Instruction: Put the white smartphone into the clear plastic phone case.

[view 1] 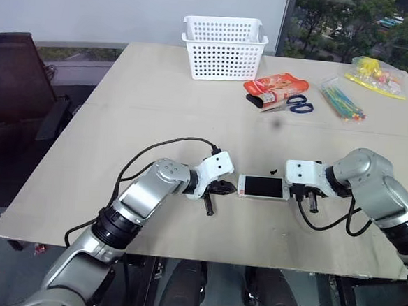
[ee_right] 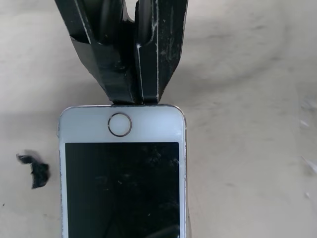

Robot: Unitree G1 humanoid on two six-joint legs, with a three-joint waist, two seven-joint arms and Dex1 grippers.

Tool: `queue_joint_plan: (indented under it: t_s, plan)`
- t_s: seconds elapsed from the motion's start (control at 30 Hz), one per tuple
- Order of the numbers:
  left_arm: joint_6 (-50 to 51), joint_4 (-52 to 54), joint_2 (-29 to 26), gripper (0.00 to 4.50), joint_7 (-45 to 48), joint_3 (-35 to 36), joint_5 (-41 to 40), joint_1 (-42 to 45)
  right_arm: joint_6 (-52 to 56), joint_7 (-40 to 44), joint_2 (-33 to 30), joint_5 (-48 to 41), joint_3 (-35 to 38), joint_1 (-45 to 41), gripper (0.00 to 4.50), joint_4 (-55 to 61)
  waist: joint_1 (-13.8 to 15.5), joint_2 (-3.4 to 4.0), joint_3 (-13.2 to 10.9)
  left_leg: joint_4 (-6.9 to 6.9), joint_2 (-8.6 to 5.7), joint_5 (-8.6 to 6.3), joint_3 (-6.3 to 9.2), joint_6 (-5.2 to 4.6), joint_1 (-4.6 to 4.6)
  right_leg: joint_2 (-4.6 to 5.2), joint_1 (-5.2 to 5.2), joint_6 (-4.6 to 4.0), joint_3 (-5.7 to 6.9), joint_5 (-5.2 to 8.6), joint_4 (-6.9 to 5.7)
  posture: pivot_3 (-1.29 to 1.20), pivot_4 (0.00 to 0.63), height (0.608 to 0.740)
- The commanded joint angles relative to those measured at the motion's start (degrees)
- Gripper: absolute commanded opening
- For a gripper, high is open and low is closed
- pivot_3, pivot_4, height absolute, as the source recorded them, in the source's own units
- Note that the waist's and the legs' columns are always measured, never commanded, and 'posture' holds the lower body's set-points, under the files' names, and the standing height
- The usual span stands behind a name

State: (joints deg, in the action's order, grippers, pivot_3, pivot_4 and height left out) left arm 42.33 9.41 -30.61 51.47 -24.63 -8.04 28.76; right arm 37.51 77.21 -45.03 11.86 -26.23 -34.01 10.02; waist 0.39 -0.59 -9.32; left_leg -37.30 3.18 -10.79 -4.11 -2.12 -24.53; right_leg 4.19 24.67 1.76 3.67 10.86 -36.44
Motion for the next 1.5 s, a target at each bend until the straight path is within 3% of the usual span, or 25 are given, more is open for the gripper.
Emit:
queue_joint_plan:
  t_s: [0.03,0.27,0.4,0.53,0.67,0.77,0.93,1.1,1.5]
  plan:
    - [-1.79,-1.63,-0.51,0.00,-1.79,-0.12,2.43,0.01,-1.57,-0.66,1.99,-3.61,1.92,-1.48,0.07,4.75,-0.22,0.01,0.00,0.04,0.01,0.00,0.08,0.00,0.01,0.03,0.01,0.00,0.13,0.00,0.08,0.00,0.150,0.740]
    - [-2.40,-0.25,-9.16,0.00,0.96,6.30,0.83,1.06,0.32,-2.61,-4.28,-9.69,13.96,4.22,0.07,5.67,-0.58,0.00,-0.05,0.06,0.04,0.01,0.06,0.00,-0.15,0.07,0.18,-0.18,0.24,-0.13,0.16,0.00,0.150,0.740]
    - [-2.99,-0.25,-10.49,0.00,0.83,8.26,0.58,3.12,-0.26,-4.92,-6.16,-14.59,22.34,10.31,0.07,6.30,0.16,-0.03,-0.07,0.09,-0.11,-0.19,-0.01,0.01,-0.36,0.06,0.36,-0.25,0.09,-0.16,0.17,0.00,0.150,0.740]
    - [-3.46,0.97,-4.30,0.00,0.09,10.77,-4.03,4.86,-7.30,-7.73,-2.15,-21.88,30.40,16.91,0.07,7.08,1.12,-0.07,-0.07,0.03,-0.22,-0.37,-0.10,-0.09,-1.11,-0.15,0.81,-0.09,0.17,-0.23,0.32,0.00,0.150,0.740]
    - [-3.64,2.07,3.93,0.00,0.16,10.51,-8.13,3.35,-9.16,-11.92,8.19,-31.09,35.23,21.57,0.07,7.38,1.25,-0.13,-0.08,-0.03,-0.23,-0.39,-0.10,-0.13,-1.25,-0.19,0.83,-0.04,0.21,-0.25,0.49,0.00,0.150,0.740]
    - [-5.56,0.71,7.29,0.00,1.45,7.17,-8.53,1.59,-13.01,-12.03,12.78,-34.99,35.98,25.42,0.07,3.83,0.77,-0.13,-0.07,-0.09,-0.23,-0.43,-0.13,-0.20,-1.18,-0.19,0.80,0.19,0.15,-0.13,0.45,0.00,0.150,0.740]
    - [-10.64,-4.47,7.02,0.00,2.12,1.51,-3.54,-0.15,-20.68,-10.75,13.95,-35.03,34.89,27.95,0.07,-3.18,0.35,-0.11,-0.08,-0.23,-0.23,-0.41,-0.03,-0.20,-0.84,-0.21,0.46,-0.12,0.13,-0.17,0.44,0.00,0.150,0.740]
    - [-12.39,-8.10,6.58,0.00,1.61,-0.23,-0.84,-1.60,-27.50,-10.55,15.49,-33.07,32.04,26.70,0.07,-11.11,0.28,-0.11,-0.07,-0.22,-0.20,-0.42,0.06,-0.19,-0.17,-0.21,0.02,-0.19,-0.07,-0.26,0.43,0.00,0.150,0.740]
    - [-12.54,-9.68,5.30,0.00,0.72,-0.11,1.50,-3.23,-34.57,-9.30,17.56,-31.45,28.71,24.05,0.07,-23.44,0.25,-0.09,0.22,-0.12,-0.09,-0.43,0.05,-0.18,-0.04,-0.33,-0.02,-0.20,-0.14,-0.26,0.45,0.00,0.150,0.740]
